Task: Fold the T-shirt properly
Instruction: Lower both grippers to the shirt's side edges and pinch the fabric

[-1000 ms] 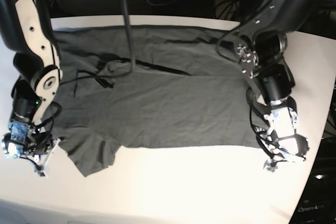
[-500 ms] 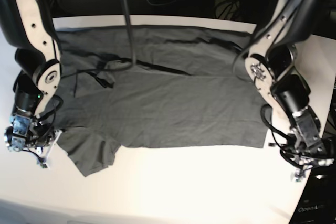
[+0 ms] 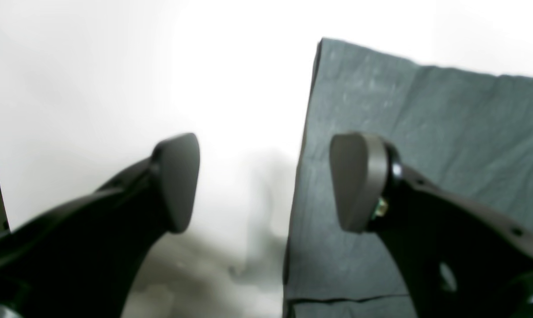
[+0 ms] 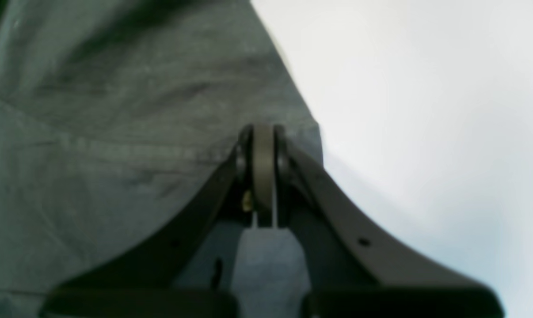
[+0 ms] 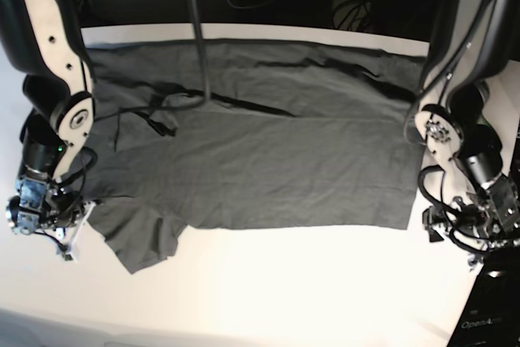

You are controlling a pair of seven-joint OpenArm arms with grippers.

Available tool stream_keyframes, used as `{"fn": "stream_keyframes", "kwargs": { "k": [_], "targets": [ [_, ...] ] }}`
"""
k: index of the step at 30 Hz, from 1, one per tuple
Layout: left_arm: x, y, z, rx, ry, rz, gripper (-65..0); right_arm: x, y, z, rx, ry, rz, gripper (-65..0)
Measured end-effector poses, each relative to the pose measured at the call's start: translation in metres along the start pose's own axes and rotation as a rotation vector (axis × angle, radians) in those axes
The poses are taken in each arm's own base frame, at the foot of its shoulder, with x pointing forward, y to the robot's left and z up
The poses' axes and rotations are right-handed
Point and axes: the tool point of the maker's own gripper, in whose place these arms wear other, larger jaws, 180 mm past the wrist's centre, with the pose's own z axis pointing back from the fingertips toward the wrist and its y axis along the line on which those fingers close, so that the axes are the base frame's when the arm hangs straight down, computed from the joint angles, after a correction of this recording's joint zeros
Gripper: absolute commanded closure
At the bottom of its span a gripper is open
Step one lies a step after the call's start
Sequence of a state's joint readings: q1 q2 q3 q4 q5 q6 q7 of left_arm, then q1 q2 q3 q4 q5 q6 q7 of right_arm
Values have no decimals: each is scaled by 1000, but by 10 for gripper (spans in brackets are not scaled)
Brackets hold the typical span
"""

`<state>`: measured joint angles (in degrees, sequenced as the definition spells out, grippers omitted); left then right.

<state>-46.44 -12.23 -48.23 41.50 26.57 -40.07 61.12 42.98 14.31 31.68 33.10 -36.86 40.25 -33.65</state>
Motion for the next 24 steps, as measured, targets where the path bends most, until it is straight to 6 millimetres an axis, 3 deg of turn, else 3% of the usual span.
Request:
{"fn": "stream_keyframes", "kwargs": {
  "k": [5,9,14,24],
  "targets": [
    [8,-12,-4,-47,-5,-1,-458,0,0,0,0,0,0,-7],
    [24,-42,-17,-141,-59,-10,-459,-7,2,-3,4,13,2,-7],
    [21,-67,-33,-218,-63,-12,-459,-12,0,-3,0,21,0,-7],
    [31,-52,-36,-115,-95,28,-459,-15,-12,1,-20,24,-5,-6]
  ]
}}
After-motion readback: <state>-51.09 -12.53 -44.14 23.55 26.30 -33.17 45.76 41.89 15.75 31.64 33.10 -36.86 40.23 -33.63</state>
